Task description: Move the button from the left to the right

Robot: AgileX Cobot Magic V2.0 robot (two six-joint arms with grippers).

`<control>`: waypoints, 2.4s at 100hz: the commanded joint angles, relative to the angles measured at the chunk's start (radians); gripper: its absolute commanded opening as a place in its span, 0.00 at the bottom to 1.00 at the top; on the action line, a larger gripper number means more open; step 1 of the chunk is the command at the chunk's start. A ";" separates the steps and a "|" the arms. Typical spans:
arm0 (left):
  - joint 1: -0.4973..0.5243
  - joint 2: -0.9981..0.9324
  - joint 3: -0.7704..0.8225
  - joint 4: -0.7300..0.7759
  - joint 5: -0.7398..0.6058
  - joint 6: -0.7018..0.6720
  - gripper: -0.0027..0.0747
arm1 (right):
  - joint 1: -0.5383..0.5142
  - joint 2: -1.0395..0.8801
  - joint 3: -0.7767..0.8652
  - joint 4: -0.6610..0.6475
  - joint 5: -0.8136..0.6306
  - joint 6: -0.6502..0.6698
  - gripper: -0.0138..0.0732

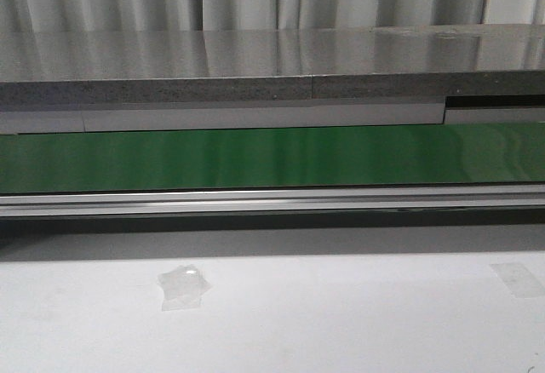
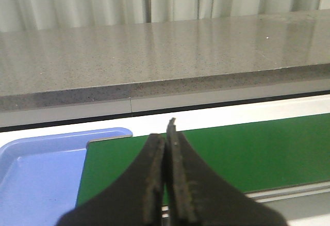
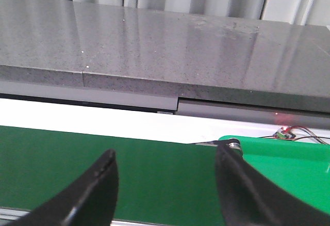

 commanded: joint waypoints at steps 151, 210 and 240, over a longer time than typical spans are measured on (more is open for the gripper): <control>-0.010 0.008 -0.025 -0.013 -0.073 -0.002 0.01 | 0.002 -0.048 -0.013 0.009 0.022 0.000 0.08; -0.010 0.008 -0.025 -0.013 -0.073 -0.002 0.01 | 0.108 -0.331 0.282 -0.210 -0.112 0.268 0.08; -0.010 0.008 -0.025 -0.013 -0.073 -0.002 0.01 | 0.108 -0.510 0.416 -0.183 -0.140 0.268 0.08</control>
